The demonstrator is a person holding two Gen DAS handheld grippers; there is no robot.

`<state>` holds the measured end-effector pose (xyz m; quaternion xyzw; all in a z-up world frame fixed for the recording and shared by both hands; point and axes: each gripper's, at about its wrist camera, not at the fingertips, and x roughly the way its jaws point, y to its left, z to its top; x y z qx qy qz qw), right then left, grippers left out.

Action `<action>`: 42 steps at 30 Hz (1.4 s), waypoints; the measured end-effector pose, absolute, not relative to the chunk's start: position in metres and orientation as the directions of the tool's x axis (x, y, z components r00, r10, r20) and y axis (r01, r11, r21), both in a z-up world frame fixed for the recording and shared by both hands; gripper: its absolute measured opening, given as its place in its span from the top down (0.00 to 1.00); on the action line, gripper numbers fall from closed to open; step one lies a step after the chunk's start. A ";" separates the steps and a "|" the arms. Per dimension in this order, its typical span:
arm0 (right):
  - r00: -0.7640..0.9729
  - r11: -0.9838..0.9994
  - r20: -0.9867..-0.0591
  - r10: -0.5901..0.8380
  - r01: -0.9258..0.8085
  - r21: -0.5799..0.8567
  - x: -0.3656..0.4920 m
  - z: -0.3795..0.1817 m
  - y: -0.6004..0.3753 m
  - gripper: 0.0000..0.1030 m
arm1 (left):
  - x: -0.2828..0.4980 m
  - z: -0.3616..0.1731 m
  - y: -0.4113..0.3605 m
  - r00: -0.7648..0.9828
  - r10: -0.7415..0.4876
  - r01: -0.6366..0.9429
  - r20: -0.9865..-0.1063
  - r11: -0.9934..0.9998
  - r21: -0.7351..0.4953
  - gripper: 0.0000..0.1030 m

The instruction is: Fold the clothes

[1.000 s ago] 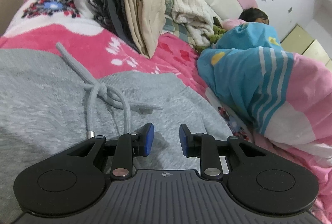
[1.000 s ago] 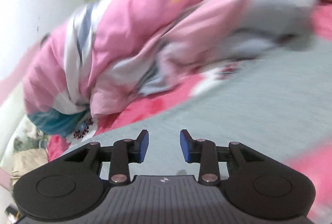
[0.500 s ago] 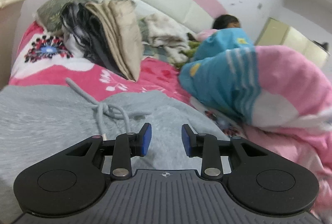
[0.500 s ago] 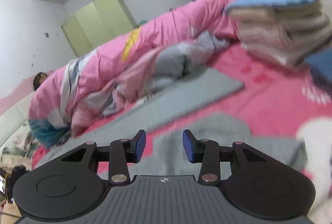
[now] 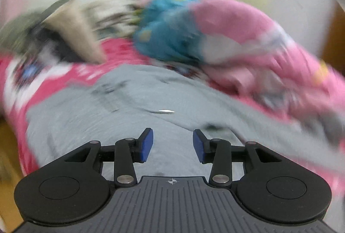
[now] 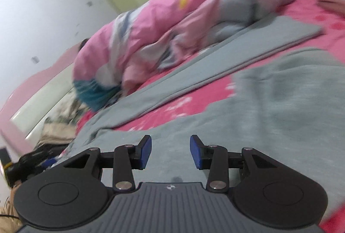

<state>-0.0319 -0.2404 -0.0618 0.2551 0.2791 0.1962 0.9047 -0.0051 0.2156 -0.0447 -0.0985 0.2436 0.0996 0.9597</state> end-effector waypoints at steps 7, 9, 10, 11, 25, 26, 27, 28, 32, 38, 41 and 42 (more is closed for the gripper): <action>0.709 0.760 -0.381 0.593 -0.336 0.557 0.028 -0.056 -0.205 0.59 | 0.003 -0.062 0.195 0.823 0.128 -0.216 -0.553 0.971 -0.098 0.41; 0.691 0.761 -0.390 0.609 -0.369 0.534 0.050 -0.051 -0.194 0.59 | 0.003 -0.069 0.194 0.811 0.127 -0.230 -0.571 0.967 -0.113 0.41; 0.680 0.762 -0.400 0.615 -0.380 0.525 0.061 -0.050 -0.189 0.59 | 0.003 -0.072 0.193 0.805 0.126 -0.237 -0.579 0.964 -0.120 0.41; 0.667 0.756 -0.402 0.627 -0.396 0.522 0.071 -0.052 -0.185 0.59 | 0.003 -0.075 0.192 0.799 0.125 -0.244 -0.588 0.961 -0.127 0.41; 0.429 0.522 -0.328 0.841 -0.486 0.701 0.030 -0.098 -0.177 0.56 | -0.087 -0.111 0.301 0.802 0.173 -0.538 -0.572 0.624 -0.566 0.33; 0.422 0.513 -0.327 0.846 -0.475 0.715 0.019 -0.102 -0.176 0.56 | -0.088 -0.113 0.305 0.810 0.168 -0.535 -0.562 0.605 -0.590 0.33; 0.414 0.504 -0.325 0.851 -0.465 0.728 0.008 -0.107 -0.174 0.56 | -0.089 -0.114 0.309 0.817 0.163 -0.531 -0.552 0.586 -0.613 0.33; 0.419 0.502 -0.320 0.850 -0.461 0.732 -0.006 -0.109 -0.175 0.56 | -0.091 -0.116 0.314 0.822 0.163 -0.531 -0.545 0.563 -0.633 0.33; 0.452 0.518 -0.323 0.831 -0.422 0.744 -0.057 -0.102 -0.200 0.55 | -0.103 -0.129 0.332 0.823 0.173 -0.556 -0.541 0.443 -0.704 0.33; 0.529 0.556 -0.375 0.761 -0.235 0.797 -0.096 -0.108 -0.251 0.55 | -0.112 -0.138 0.336 0.859 0.149 -0.503 -0.489 0.416 -0.757 0.35; 0.581 0.524 -0.373 0.724 -0.111 0.845 -0.105 -0.119 -0.275 0.55 | -0.109 -0.139 0.335 0.884 0.126 -0.460 -0.451 0.415 -0.785 0.45; 0.597 0.503 -0.362 0.716 -0.081 0.860 -0.107 -0.121 -0.282 0.55 | -0.109 -0.137 0.334 0.892 0.119 -0.443 -0.436 0.419 -0.792 0.52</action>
